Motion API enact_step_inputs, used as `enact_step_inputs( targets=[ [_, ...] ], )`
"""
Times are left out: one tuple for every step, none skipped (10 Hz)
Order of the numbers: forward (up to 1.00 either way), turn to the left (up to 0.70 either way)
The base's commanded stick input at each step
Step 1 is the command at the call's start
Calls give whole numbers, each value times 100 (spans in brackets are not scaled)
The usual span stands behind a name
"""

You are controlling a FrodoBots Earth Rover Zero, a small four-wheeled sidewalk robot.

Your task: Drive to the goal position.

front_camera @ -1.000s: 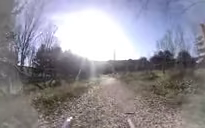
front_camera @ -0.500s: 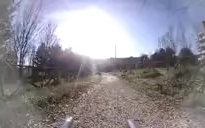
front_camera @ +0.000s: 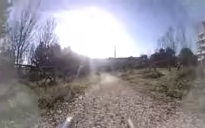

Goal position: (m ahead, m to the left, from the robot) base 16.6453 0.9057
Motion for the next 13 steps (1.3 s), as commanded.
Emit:
enact_step_inputs(
  targets=[
    [50, -24],
    [50, -48],
    [50, -50],
    [50, -25],
    [50, -2],
    [50, 0],
    [50, 0],
    [50, 0],
    [50, 0],
    [50, 0],
    [50, 0],
    [50, 0],
    [50, 0]
  ],
)
